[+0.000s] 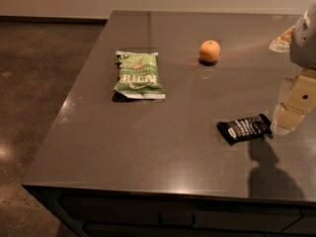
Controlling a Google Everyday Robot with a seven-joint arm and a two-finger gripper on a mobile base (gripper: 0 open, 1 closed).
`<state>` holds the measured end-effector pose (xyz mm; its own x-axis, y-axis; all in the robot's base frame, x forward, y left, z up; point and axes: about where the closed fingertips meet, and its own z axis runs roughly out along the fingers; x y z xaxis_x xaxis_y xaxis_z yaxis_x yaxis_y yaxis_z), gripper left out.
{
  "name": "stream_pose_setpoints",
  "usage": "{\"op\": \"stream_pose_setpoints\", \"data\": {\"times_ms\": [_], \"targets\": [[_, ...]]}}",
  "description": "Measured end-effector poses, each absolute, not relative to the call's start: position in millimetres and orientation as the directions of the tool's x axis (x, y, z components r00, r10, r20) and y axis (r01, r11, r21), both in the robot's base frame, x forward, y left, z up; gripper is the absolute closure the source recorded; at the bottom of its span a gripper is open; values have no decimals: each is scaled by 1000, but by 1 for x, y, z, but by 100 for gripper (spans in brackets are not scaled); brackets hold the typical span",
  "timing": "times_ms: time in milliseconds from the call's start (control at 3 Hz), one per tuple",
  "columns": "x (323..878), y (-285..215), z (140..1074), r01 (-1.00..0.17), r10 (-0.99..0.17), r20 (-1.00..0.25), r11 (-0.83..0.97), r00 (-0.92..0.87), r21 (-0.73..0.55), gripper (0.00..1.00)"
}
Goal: Move rxbar chocolate near green jalapeno chip bag
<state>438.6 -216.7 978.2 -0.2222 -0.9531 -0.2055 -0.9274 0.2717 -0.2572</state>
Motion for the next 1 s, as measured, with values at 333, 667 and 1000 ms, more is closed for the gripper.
{"op": "stream_pose_setpoints", "data": {"times_ms": [333, 667, 1000], "targets": [[439, -217, 978, -927, -953, -206, 272, -222, -257, 0], [445, -221, 971, -933, -958, -194, 258, -213, -252, 0], [455, -223, 950, -950, -967, -178, 218, -181, -221, 0]]}}
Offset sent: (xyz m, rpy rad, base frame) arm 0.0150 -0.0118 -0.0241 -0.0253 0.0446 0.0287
